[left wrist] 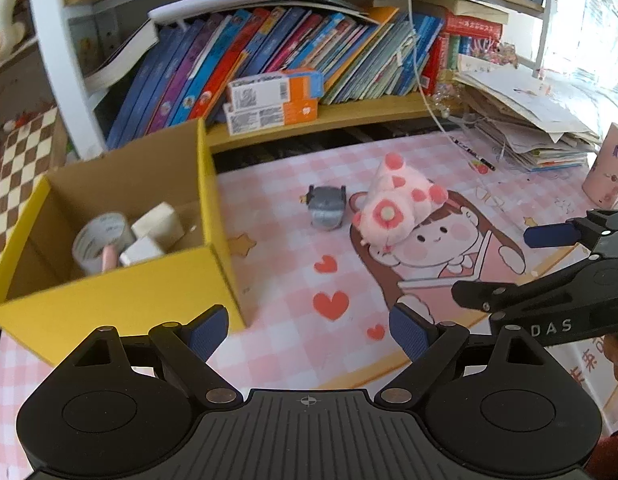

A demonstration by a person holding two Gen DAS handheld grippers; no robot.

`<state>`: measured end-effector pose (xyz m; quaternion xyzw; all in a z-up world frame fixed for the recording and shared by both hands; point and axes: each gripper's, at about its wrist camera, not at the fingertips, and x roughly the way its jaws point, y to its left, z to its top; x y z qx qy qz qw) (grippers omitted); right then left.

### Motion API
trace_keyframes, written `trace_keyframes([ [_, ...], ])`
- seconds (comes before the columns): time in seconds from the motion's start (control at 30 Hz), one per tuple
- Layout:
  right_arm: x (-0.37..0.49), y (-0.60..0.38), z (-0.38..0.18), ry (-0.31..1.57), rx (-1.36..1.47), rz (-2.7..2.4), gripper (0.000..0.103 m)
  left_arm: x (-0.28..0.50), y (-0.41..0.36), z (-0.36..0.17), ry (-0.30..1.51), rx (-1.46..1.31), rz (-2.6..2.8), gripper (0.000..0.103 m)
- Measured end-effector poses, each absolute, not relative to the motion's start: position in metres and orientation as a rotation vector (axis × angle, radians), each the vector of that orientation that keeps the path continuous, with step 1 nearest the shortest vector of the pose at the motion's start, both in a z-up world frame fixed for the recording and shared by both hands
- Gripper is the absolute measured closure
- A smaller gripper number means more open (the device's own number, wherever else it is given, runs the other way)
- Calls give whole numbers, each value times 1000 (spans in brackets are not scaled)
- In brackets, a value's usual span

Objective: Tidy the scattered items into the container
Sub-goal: 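Move the right tool down toward the pink plush pig on the mat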

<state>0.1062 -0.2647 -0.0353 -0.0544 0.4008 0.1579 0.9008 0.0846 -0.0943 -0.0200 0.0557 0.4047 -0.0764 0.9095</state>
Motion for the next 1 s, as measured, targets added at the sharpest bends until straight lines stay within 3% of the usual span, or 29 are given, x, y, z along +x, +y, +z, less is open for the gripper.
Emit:
trace_keyframes([
  [1.0, 182, -273, -57, 833, -102, 306, 2, 156, -125, -33, 788, 275, -217, 14],
])
